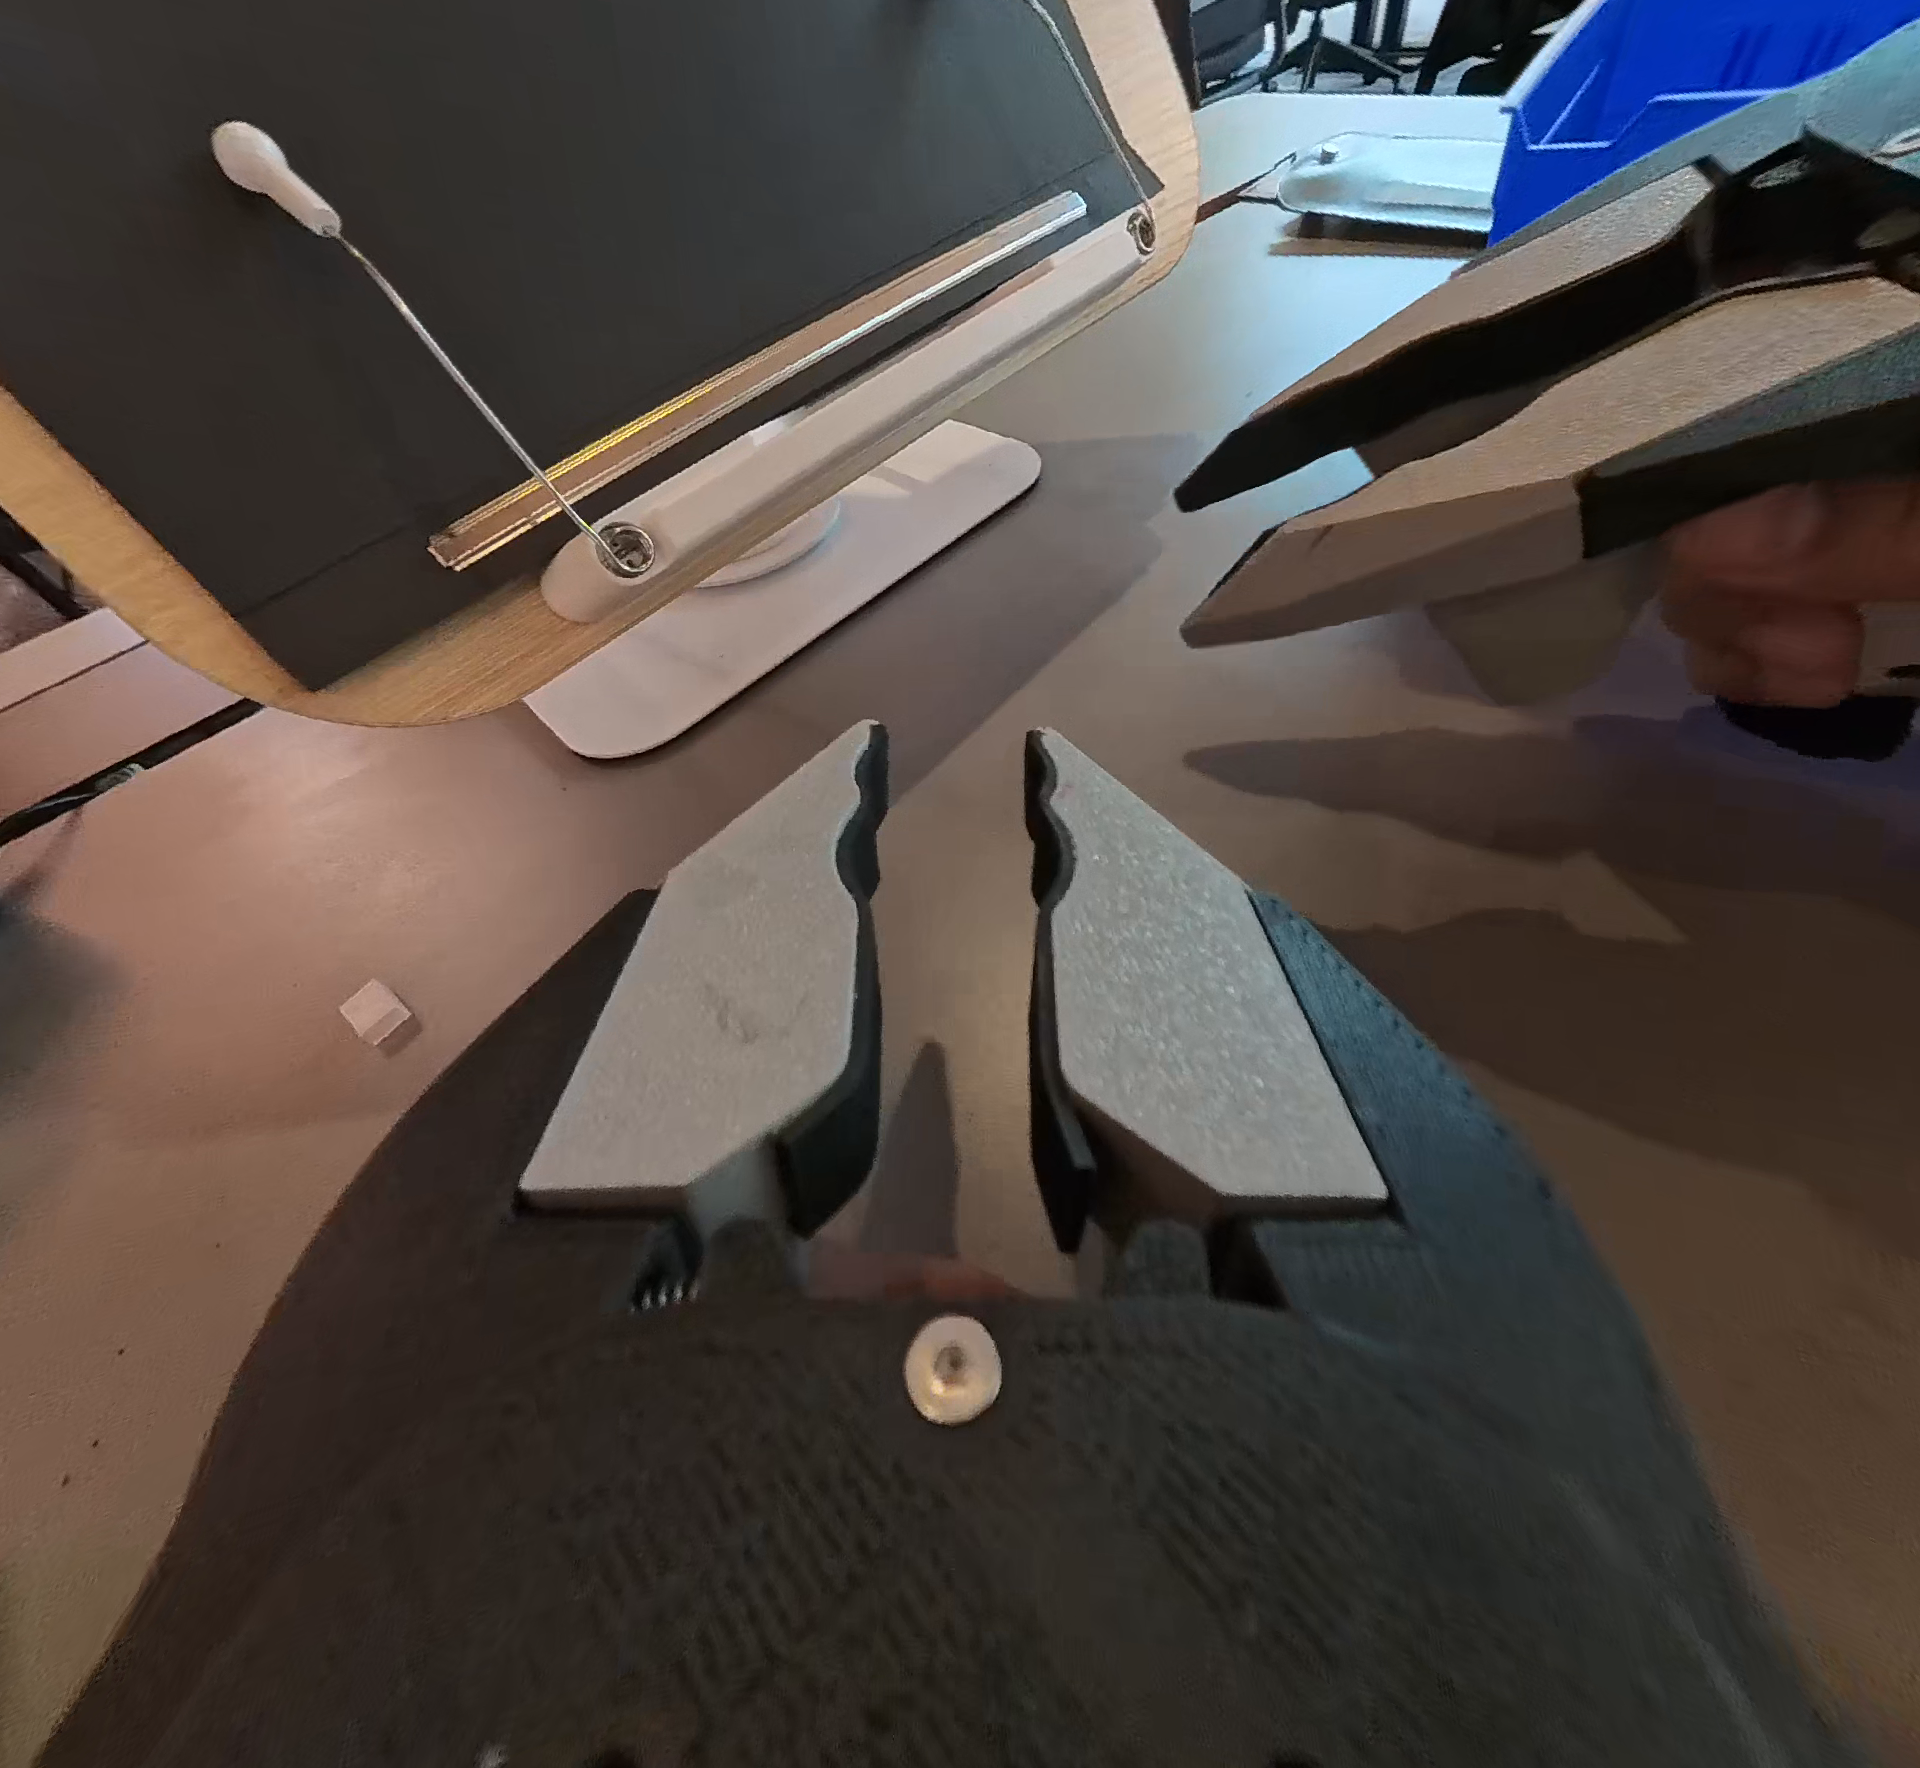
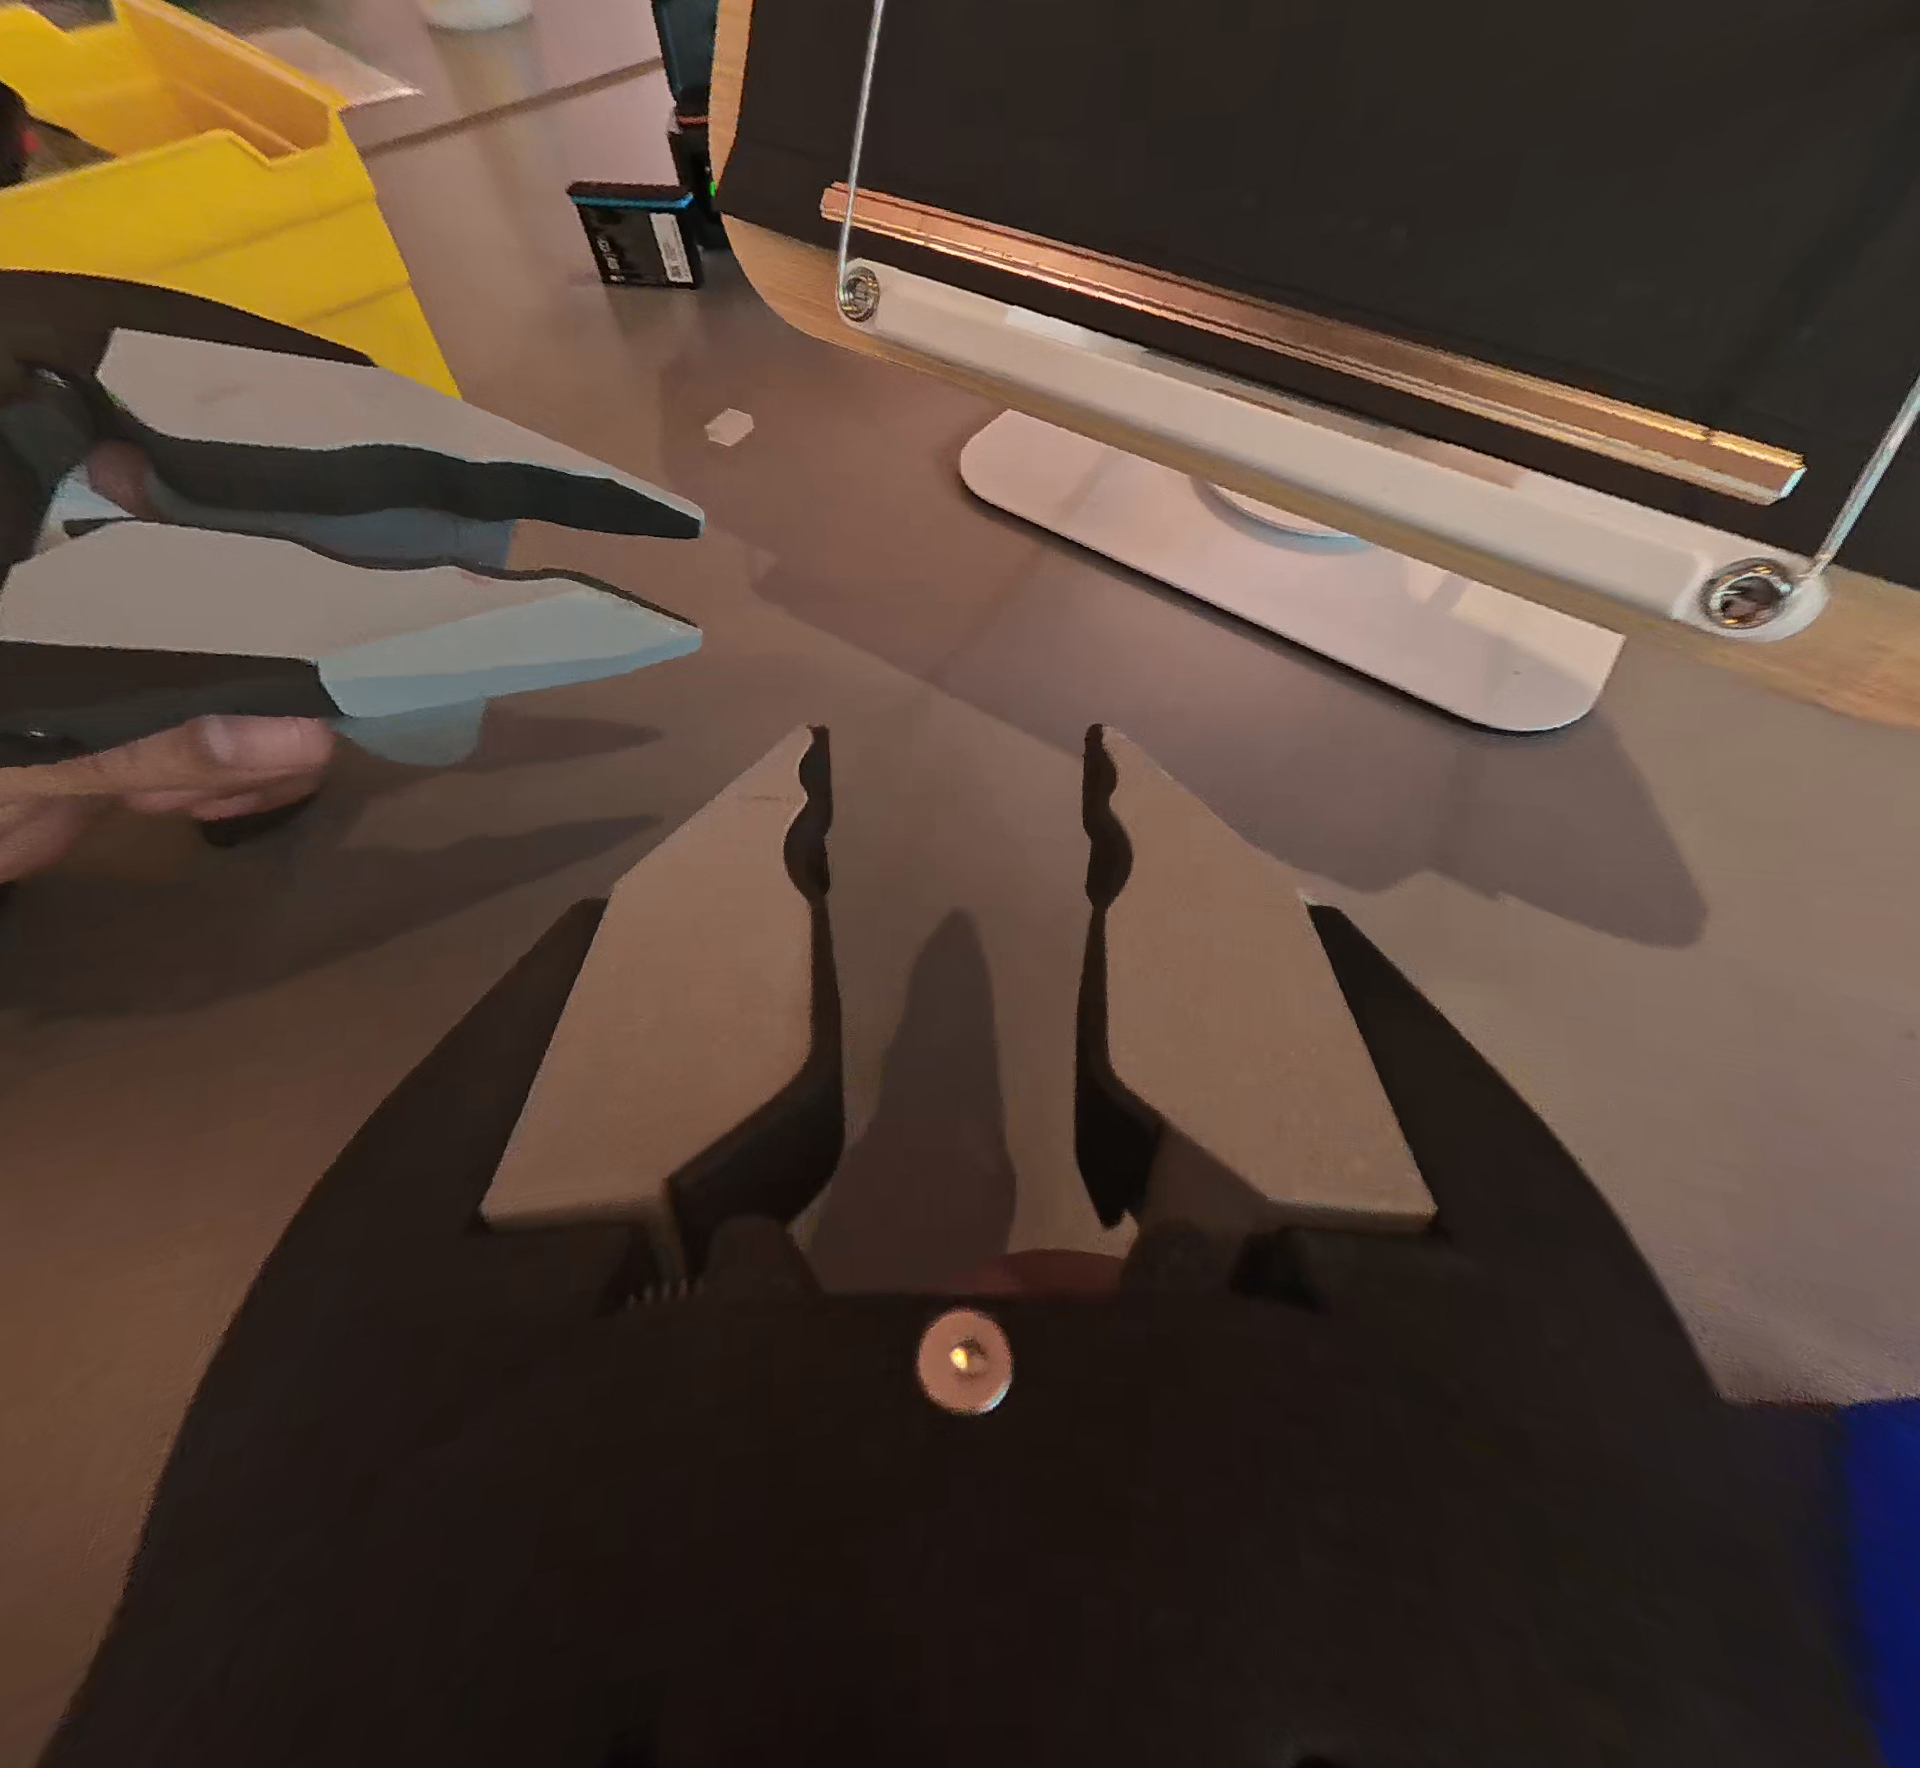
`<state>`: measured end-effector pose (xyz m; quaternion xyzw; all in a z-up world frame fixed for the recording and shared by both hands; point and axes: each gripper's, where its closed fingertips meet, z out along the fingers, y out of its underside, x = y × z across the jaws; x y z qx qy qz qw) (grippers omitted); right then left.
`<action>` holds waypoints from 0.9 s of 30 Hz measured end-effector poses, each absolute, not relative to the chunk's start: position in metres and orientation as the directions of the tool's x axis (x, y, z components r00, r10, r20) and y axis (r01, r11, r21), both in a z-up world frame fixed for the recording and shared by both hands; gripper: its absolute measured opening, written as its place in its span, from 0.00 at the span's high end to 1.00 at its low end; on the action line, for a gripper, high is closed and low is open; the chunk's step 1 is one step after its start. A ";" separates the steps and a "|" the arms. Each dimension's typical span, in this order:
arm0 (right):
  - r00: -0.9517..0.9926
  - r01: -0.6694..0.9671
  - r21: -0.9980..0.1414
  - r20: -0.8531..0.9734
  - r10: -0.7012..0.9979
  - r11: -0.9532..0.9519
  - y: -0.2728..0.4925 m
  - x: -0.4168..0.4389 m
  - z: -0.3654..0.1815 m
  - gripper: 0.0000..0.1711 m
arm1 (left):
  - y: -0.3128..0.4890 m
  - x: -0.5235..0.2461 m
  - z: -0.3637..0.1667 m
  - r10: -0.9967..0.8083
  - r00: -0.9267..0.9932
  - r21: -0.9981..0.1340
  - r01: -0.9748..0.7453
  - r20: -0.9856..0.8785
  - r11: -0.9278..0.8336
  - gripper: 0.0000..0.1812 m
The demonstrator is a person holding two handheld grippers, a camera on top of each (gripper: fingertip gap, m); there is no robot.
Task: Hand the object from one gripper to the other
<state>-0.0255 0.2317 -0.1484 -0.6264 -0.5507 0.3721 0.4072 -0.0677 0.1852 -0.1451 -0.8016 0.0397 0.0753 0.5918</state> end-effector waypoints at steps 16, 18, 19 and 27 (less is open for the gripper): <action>0.031 0.493 -0.869 0.057 0.998 0.035 0.212 -0.037 -0.177 0.70 | 0.082 -0.033 -0.068 -0.086 0.996 -0.919 -0.013 0.023 -0.393 0.64; 0.034 0.497 -0.868 0.049 0.998 0.026 0.213 -0.037 -0.178 0.70 | 0.055 -0.082 -0.039 0.016 1.000 -0.908 -0.011 -0.019 -0.419 0.64; 0.032 0.498 -0.867 0.046 0.998 0.024 0.213 -0.037 -0.178 0.70 | 0.040 -0.120 -0.030 0.116 0.990 -0.895 -0.018 -0.077 -0.445 0.64; 0.022 0.506 -0.861 0.060 0.998 0.041 0.211 -0.038 -0.180 0.71 | -0.072 -0.237 -0.100 0.192 0.981 -0.672 0.160 0.026 -0.723 0.71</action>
